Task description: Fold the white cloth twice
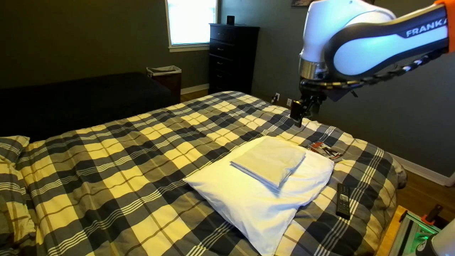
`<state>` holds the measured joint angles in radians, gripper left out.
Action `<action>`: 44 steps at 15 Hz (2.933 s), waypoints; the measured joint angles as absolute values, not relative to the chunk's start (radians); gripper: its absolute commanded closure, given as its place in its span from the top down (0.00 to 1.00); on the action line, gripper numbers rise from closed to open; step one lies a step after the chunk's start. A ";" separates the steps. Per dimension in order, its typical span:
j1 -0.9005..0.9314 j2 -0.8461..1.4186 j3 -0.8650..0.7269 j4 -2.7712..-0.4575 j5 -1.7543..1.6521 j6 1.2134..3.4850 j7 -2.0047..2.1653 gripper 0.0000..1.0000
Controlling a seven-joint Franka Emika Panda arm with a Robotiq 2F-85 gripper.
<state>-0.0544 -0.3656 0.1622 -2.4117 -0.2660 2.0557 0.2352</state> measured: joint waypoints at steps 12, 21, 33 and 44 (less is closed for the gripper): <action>0.007 -0.186 0.194 -2.518 -0.574 2.485 0.229 1.00; 0.007 -0.171 0.187 -2.531 -0.592 2.548 0.185 1.00; 0.020 0.036 0.148 -2.551 -0.608 2.552 0.274 1.00; 0.112 0.218 0.069 -2.465 -0.860 2.577 0.499 1.00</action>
